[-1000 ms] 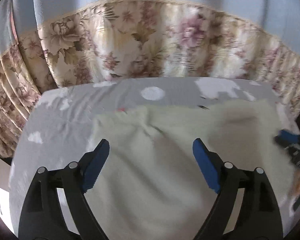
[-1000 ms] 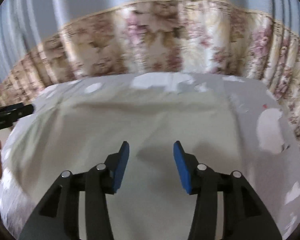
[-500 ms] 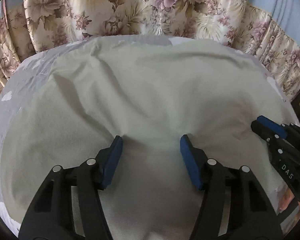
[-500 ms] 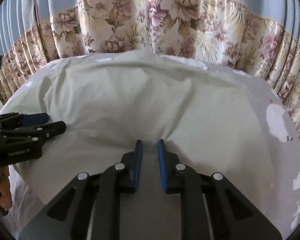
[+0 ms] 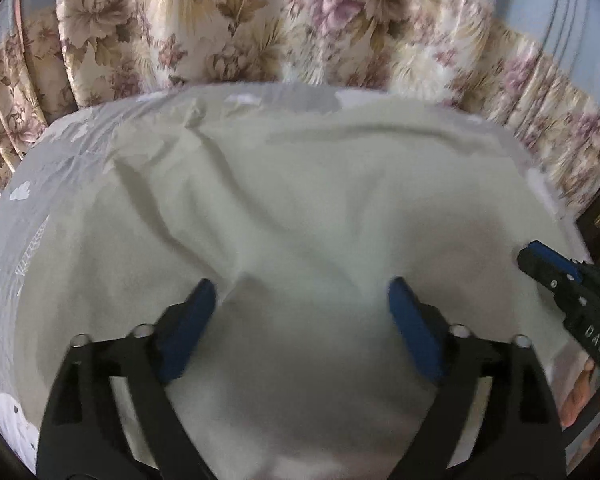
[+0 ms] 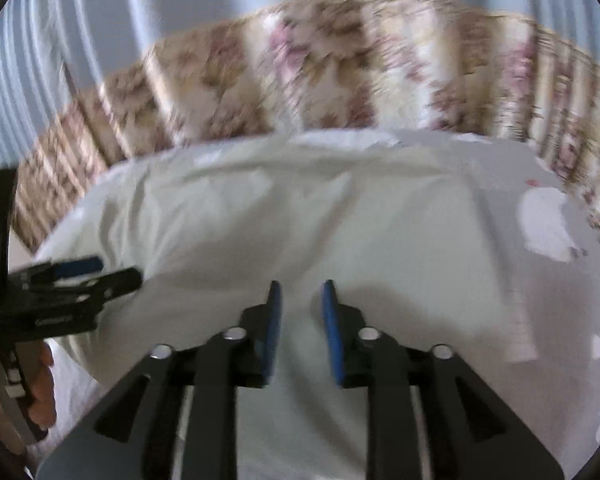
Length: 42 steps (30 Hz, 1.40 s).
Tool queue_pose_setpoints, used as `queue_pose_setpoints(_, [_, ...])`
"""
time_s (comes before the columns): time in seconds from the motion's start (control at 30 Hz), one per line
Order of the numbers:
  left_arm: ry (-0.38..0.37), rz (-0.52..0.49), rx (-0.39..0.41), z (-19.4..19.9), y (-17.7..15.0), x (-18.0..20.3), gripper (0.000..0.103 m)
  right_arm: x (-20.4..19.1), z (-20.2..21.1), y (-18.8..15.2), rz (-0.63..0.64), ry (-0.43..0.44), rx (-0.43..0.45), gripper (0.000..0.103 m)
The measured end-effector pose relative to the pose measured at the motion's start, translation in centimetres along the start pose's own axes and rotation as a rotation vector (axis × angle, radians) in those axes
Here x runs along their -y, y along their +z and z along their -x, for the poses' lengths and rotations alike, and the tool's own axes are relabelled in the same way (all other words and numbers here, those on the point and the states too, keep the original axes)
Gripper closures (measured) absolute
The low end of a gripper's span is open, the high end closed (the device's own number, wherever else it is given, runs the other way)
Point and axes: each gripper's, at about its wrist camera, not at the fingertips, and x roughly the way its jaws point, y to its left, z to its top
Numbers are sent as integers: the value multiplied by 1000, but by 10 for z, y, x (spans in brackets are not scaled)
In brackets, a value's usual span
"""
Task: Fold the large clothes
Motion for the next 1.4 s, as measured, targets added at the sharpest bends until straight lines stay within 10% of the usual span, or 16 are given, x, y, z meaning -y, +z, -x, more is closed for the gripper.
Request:
queue_pose_setpoints(0.27, [-77, -18, 37, 22, -1, 46, 3, 86, 29, -26, -372, 79, 31, 49])
queue_pose_setpoints(0.97, [-68, -36, -77, -29, -11, 52, 6, 77, 14, -56, -444, 115, -80, 33])
queue_pose_setpoints(1.27, [-79, -49, -72, -23, -18, 49, 8, 60, -25, -20, -387, 148, -122, 36])
queue_pose_setpoints(1.4, [-72, -53, -65, -24, -19, 50, 8, 58, -43, -6, -365, 171, -124, 63])
